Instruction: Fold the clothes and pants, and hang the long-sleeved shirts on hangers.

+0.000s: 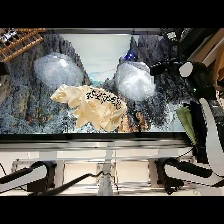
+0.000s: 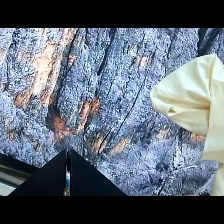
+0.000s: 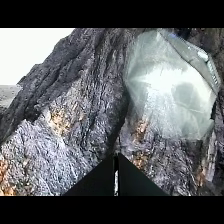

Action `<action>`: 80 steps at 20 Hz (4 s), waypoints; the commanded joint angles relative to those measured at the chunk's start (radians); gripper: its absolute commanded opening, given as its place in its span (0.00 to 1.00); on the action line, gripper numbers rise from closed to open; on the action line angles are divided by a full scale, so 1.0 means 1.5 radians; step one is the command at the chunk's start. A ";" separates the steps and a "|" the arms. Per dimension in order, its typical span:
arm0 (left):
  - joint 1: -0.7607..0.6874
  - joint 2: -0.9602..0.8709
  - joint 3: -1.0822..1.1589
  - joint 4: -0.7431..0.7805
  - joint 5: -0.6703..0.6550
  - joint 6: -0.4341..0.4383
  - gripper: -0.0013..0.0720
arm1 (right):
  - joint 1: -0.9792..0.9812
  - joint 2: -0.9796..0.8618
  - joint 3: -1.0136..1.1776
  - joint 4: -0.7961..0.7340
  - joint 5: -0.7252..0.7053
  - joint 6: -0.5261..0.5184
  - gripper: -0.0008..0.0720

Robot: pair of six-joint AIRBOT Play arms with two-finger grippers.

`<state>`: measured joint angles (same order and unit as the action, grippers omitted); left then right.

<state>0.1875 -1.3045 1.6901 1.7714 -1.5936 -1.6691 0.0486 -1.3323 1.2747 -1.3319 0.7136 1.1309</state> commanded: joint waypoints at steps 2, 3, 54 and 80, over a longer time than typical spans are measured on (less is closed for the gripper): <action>0.001 0.001 0.001 0.000 0.000 0.000 0.03 | 0.001 0.000 0.001 0.000 0.000 0.000 0.04; 0.001 0.001 0.001 0.000 0.000 0.000 0.03 | 0.001 0.001 0.001 0.000 0.000 0.000 0.04; 0.053 -0.028 -0.341 -0.783 0.190 0.384 0.02 | 0.102 0.036 0.027 -0.042 0.291 0.180 0.03; 0.037 0.051 -0.343 -0.848 0.159 0.392 0.03 | 0.237 -0.035 -0.364 0.334 0.034 0.002 0.03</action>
<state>0.2401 -1.2354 1.1740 0.5400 -1.3437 -1.0931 0.3111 -1.3399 0.7227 -0.7601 0.9169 1.1240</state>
